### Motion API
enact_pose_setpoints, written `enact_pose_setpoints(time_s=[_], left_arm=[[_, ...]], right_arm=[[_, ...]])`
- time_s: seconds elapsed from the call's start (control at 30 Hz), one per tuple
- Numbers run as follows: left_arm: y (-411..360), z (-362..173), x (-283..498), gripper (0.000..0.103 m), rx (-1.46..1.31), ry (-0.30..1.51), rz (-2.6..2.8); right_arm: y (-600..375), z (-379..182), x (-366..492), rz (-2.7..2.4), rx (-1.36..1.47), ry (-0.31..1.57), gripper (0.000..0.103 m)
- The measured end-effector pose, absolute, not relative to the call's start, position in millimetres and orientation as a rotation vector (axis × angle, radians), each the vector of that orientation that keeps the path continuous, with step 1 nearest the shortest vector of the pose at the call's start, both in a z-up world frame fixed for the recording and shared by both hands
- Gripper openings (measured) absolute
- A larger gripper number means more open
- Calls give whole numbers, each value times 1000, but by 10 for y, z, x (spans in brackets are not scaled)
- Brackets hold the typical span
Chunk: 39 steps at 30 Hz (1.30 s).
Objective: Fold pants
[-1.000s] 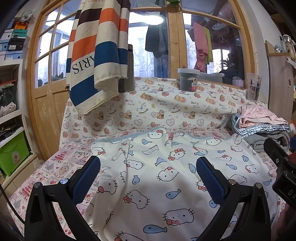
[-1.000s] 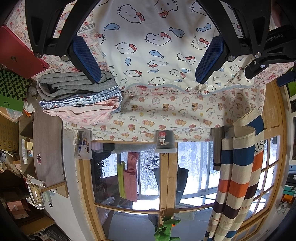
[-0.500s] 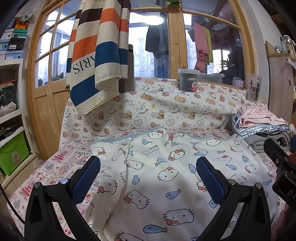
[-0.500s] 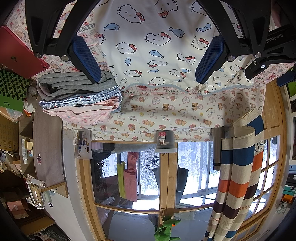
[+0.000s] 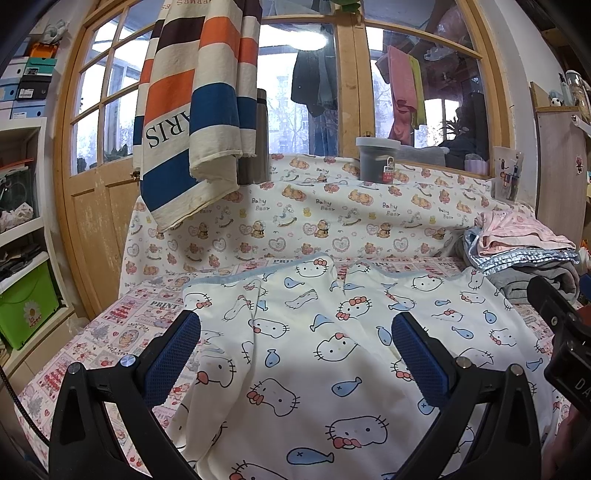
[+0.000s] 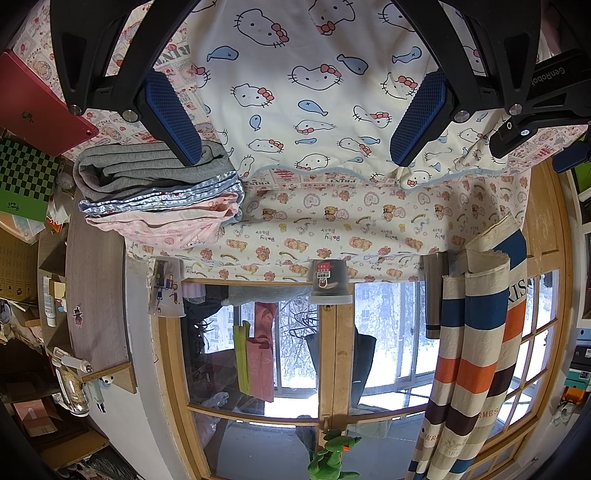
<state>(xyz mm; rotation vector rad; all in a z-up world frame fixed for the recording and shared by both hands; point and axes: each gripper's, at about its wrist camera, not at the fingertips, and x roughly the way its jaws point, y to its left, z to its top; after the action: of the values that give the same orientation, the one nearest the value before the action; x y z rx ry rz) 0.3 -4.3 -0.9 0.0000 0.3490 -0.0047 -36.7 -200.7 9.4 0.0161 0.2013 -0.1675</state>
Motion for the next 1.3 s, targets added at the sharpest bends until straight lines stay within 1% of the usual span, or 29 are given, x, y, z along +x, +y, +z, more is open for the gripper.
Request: enact_pose_setpoints(time_s=[0.57, 0.73, 0.8, 0.97, 1.17, 1.3], left_arm=[[-31, 32, -77, 103, -11, 316, -7], [29, 15, -196, 103, 74, 302, 103], [126, 55, -288, 103, 85, 280, 147], [581, 240, -549, 103, -17, 254, 77], [947, 233, -660, 103, 84, 278, 191], [1175, 141, -546, 103, 69, 352, 190]], right_arm=[[-2008, 57, -325, -160, 17, 198, 102], [-2025, 100, -298, -122, 24, 227, 102], [-2044, 97, -257, -105, 40, 245, 102], [-2167, 78, -314, -85, 112, 221, 102], [-2242, 128, -345, -95, 119, 264, 102], [-2152, 191, -332, -68, 79, 298, 102]])
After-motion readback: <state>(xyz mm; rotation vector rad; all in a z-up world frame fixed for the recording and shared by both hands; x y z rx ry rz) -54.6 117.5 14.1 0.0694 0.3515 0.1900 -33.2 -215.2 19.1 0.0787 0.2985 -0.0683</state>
